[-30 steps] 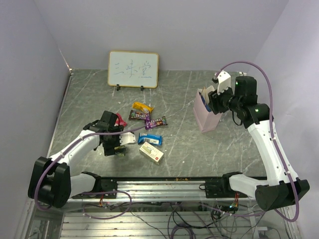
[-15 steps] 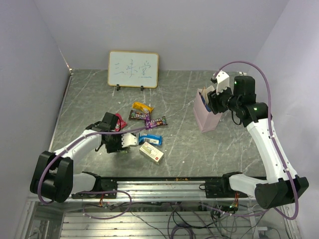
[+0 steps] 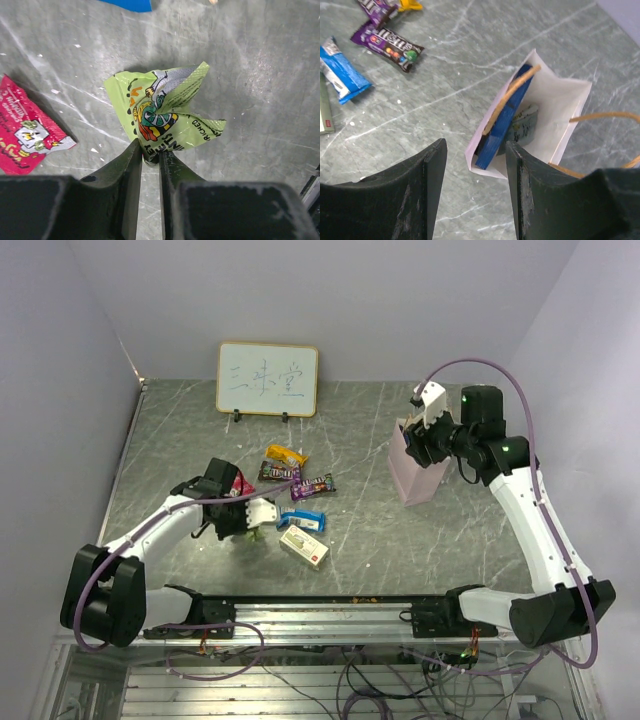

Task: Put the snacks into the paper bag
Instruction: Pick up the snack from the center of the board.

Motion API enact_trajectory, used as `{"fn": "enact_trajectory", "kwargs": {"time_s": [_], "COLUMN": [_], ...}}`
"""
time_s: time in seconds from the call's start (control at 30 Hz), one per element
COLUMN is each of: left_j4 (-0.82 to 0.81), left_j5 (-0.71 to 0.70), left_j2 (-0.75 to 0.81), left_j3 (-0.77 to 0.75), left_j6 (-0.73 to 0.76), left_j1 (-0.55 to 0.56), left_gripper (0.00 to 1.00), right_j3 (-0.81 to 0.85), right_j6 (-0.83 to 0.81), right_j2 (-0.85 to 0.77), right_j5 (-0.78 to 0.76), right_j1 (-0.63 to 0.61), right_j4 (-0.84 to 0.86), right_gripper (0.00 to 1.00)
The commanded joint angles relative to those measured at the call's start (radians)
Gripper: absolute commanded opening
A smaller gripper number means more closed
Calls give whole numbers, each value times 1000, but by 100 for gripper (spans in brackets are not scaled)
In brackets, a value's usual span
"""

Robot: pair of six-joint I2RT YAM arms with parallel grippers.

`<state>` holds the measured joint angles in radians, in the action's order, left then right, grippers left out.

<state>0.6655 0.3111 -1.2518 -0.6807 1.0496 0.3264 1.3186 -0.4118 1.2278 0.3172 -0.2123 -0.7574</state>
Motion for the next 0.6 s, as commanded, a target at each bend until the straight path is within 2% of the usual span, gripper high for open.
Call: {"fn": "enact_trajectory", "kwargs": {"time_s": [0.0, 0.33, 0.57], "left_j4": [84, 247, 208], "left_j5": [93, 346, 497], "left_j2": [21, 21, -9], "left_j3": [-99, -418, -608], "left_j6": [-33, -160, -378], "left_j1": [-4, -2, 34], "left_gripper": [9, 7, 7], "right_j3": [62, 20, -28], "right_j6": [-44, -40, -44], "right_j2": [3, 31, 68], "right_j5": [129, 436, 541], "right_j1": [-18, -143, -271], "right_j4": [18, 215, 329], "right_gripper": [51, 53, 54]}}
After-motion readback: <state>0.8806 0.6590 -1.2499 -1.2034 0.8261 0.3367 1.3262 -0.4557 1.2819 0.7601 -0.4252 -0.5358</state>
